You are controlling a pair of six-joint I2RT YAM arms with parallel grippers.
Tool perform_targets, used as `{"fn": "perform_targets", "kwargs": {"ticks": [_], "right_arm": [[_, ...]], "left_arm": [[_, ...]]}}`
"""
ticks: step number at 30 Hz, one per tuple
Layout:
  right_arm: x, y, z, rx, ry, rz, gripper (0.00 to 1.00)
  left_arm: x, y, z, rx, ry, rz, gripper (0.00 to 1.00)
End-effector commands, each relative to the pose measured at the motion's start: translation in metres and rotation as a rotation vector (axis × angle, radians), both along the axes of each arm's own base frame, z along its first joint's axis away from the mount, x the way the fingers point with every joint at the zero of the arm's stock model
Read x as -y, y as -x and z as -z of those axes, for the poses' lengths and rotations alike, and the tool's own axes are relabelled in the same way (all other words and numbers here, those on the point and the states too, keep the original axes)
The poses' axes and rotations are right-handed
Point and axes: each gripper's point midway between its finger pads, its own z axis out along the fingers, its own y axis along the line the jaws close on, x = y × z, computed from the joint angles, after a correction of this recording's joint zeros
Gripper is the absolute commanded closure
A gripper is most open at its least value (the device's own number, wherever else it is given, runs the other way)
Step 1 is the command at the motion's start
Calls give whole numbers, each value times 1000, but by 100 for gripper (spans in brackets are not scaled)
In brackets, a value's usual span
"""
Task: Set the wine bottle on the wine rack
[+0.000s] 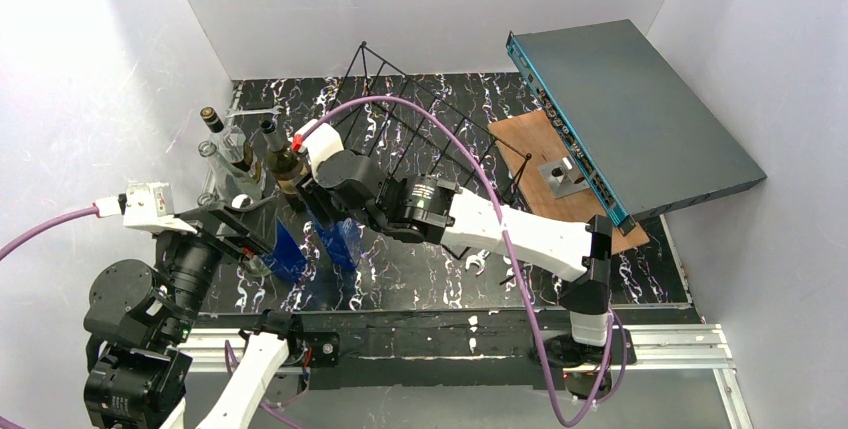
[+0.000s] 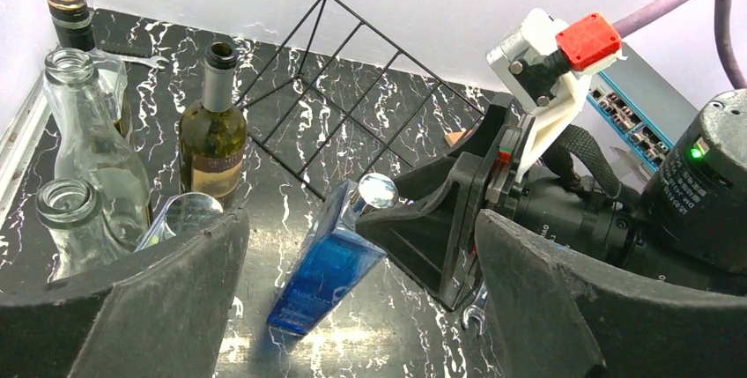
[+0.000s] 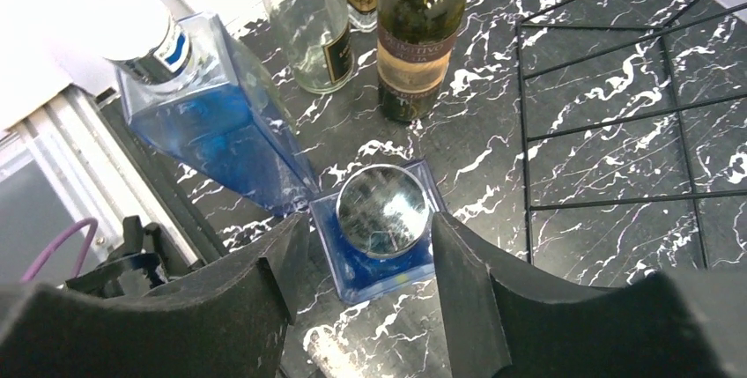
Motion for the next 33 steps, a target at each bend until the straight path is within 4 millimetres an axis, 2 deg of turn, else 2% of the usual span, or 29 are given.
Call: {"fn": "perform_targets", "kwargs": {"ticks": [1,9,19,27,33], "right_arm": [[-6,-11,-15,53,-37,53,38],[-10,-17,-8,69,-22,74,41],[-1,-16,-18,73,-54,82,70],[20,-12,-60,82,-160,96,99],[50,-12,-100,110,-237,135,99]], "left_arm": [[-4,-1,3,-9,-17,-15,1],[-5,-1,4,-12,-23,-18,1],[-4,-4,7,-26,-22,-17,1],[-5,-6,10,-33,-26,-20,1],[-5,-7,11,-38,-27,-20,1]]}}
